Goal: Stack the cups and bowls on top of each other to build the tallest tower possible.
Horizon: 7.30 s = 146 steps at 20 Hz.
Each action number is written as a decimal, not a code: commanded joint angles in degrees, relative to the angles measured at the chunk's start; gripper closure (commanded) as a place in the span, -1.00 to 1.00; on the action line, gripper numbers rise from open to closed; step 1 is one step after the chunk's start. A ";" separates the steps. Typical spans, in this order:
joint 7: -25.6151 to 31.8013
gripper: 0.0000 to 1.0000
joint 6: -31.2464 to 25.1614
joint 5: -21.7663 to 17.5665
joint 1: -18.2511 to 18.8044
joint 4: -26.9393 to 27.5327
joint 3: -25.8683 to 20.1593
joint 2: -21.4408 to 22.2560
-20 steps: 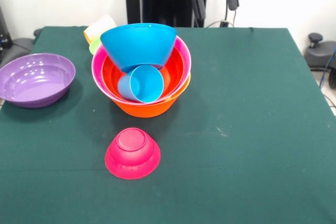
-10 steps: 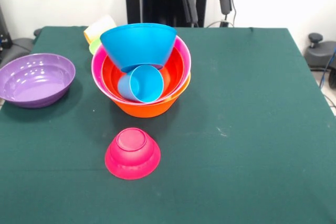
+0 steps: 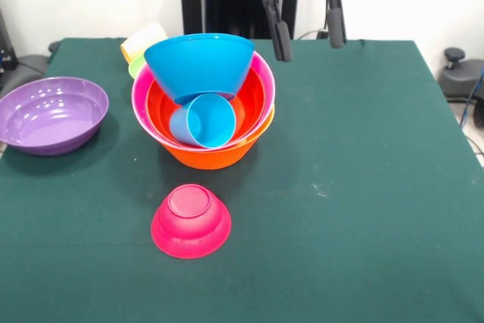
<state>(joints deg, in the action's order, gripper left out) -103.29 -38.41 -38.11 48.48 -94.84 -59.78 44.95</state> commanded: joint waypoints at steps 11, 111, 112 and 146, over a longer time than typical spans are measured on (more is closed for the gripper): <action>12.64 -1.00 3.14 -1.69 0.11 12.85 -0.09 -9.70; 4.44 -1.00 16.04 -21.43 8.16 -14.74 10.05 -5.83; 4.38 -1.00 16.11 -21.45 8.13 -14.92 10.14 -5.68; 3.64 -1.00 9.99 -20.32 -0.36 -0.74 17.17 -13.30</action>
<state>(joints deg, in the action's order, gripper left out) -103.29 -24.33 -56.30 51.31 -100.98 -48.14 35.16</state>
